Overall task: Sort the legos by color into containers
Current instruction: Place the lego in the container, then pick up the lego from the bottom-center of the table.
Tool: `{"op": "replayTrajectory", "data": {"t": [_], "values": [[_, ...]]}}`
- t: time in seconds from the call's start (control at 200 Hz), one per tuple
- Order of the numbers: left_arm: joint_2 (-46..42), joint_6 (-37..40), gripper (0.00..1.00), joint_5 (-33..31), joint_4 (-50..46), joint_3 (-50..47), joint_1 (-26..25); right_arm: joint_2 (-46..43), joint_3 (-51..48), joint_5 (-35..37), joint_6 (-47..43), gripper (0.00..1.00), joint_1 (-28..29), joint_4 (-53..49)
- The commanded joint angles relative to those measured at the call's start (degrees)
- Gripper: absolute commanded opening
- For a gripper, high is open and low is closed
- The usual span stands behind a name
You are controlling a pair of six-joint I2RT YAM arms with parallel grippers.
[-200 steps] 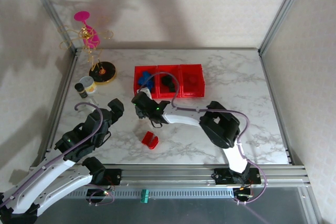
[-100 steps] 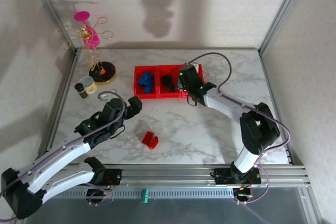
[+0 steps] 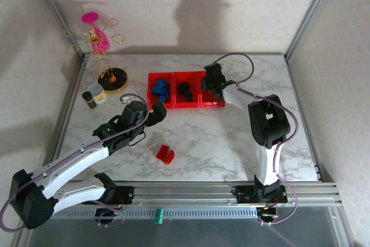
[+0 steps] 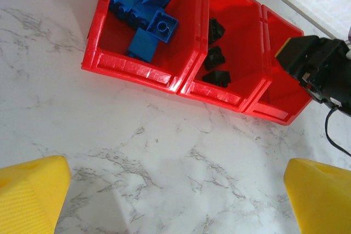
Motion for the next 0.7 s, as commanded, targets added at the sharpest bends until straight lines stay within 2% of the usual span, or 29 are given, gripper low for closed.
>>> {"op": "replayTrajectory", "data": {"t": [0.0, 0.13, 0.385, 0.526, 0.696], "values": [[-0.7, 1.3, 1.0, -0.1, 0.3, 2.0, 0.5, -2.4, 1.0, -0.8, -1.3, 0.56, -0.2, 1.0], [-1.7, 1.3, 1.0, -0.6, -0.6, 2.1, 0.5, -6.0, -0.7, -1.6, -1.8, 0.58, 0.8, -0.6], [-7.4, 0.1, 0.99, -2.9, -3.9, -0.7, 0.5, -17.1, -10.5, -2.6, -1.1, 0.66, 7.1, -3.5], [-11.4, -1.4, 1.0, -4.4, -6.9, -3.1, 0.6, -21.8, -15.1, -4.3, -1.4, 0.71, 12.4, -5.4], [-16.5, -4.6, 1.0, -7.1, -12.6, -5.6, 0.6, -24.1, -19.6, -8.4, 0.5, 0.76, 23.6, -7.0]]}}
